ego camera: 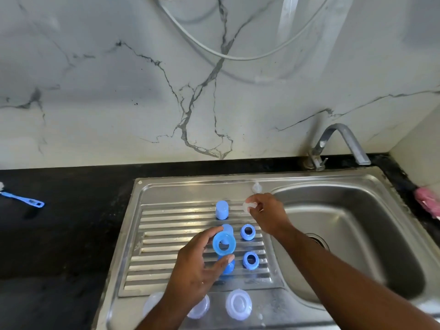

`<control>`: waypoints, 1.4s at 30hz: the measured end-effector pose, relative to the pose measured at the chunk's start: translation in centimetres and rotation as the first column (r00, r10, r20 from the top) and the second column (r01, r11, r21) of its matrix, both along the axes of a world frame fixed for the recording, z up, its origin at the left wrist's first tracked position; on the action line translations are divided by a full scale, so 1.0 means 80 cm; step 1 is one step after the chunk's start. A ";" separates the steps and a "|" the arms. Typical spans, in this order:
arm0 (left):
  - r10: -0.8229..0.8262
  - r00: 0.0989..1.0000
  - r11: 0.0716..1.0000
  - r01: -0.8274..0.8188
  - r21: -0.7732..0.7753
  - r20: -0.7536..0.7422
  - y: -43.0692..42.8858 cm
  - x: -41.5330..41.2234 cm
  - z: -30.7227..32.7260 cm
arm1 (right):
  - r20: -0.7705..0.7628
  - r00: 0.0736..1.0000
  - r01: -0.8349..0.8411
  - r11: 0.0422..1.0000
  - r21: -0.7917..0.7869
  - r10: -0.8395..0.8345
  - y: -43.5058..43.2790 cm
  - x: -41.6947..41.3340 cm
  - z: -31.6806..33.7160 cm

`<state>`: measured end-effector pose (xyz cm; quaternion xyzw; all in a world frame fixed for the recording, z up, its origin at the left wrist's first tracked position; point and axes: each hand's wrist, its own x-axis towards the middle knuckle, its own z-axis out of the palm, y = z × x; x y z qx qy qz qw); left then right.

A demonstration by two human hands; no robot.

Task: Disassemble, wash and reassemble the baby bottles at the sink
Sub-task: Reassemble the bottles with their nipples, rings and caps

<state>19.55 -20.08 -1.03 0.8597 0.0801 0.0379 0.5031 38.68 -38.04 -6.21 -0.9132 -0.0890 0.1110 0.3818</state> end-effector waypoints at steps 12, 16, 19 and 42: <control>-0.042 0.999 0.999 0.042 -0.012 0.007 -0.015 -0.023 0.005 | -0.588 0.770 0.468 0.406 0.785 0.248 -0.040 -0.149 0.094; -0.065 0.998 0.998 0.065 -0.016 0.009 -0.017 -0.031 0.011 | -0.466 0.863 0.299 0.548 0.781 0.194 -0.035 -0.175 0.111; -0.071 0.997 0.997 0.072 -0.033 0.026 -0.019 -0.036 0.017 | -0.336 0.931 0.156 0.674 0.722 0.144 -0.028 -0.192 0.120; -0.037 0.998 0.999 0.038 -0.017 0.053 -0.011 -0.058 0.024 | 0.328 0.891 -0.364 0.926 0.102 0.315 -0.024 -0.216 0.102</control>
